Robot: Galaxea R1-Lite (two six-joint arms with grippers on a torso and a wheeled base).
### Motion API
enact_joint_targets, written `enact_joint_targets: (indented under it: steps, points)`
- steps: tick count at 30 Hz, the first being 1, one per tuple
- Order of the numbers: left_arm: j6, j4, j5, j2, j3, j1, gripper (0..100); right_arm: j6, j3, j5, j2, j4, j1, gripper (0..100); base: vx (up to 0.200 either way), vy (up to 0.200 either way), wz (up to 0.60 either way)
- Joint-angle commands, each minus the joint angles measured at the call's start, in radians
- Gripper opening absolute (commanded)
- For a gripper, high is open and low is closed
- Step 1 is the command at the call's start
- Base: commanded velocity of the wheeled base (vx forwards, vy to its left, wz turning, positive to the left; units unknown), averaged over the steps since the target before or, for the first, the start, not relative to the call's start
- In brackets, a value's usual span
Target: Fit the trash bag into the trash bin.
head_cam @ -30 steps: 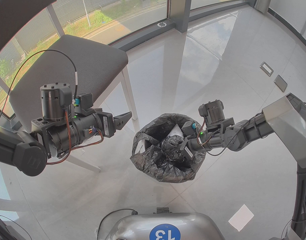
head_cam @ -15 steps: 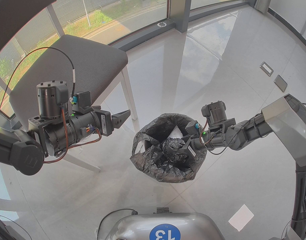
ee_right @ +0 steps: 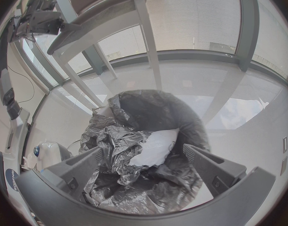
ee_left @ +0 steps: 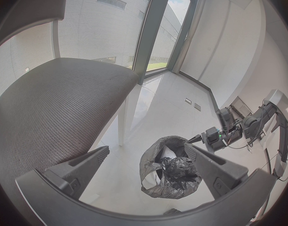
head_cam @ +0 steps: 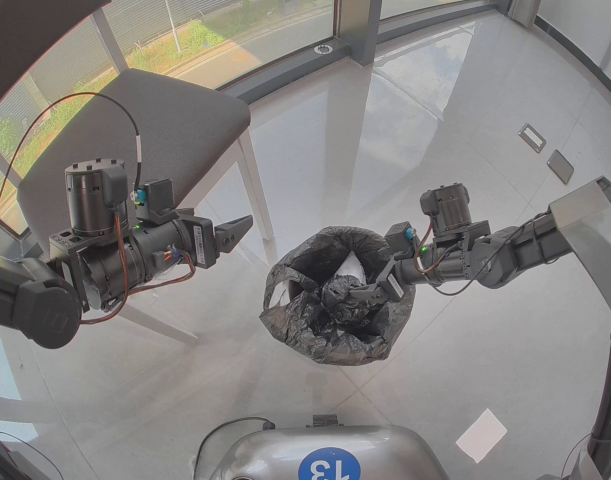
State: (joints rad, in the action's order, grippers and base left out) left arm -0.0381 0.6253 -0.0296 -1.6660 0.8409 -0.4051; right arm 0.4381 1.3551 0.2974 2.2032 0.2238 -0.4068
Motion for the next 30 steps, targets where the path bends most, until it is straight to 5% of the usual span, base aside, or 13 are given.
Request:
enact_joint_targets:
  steps: [1, 14, 23, 30]
  points:
    - [0.000, 0.002, -0.001, 0.023, -0.014, 0.015, 100, -0.002, -0.039, -0.009, -0.100, 0.006, 0.022, 100, 0.000, 0.000, 0.00]
    - [-0.003, 0.011, -0.004, 0.054, -0.065, 0.072, 100, -0.145, -0.175, -0.058, -0.346, 0.034, 0.077, 100, 0.000, 0.000, 0.00]
    - [-0.017, 0.001, -0.016, 0.157, -0.118, 0.190, 100, -0.205, -0.292, -0.156, -0.563, 0.032, 0.178, 100, 0.000, 0.000, 0.00]
    - [-0.039, 0.014, -0.118, 0.196, -0.252, 0.137, 100, -0.196, -0.439, -0.155, -0.701, 0.026, 0.273, 100, 0.000, 0.000, 0.00]
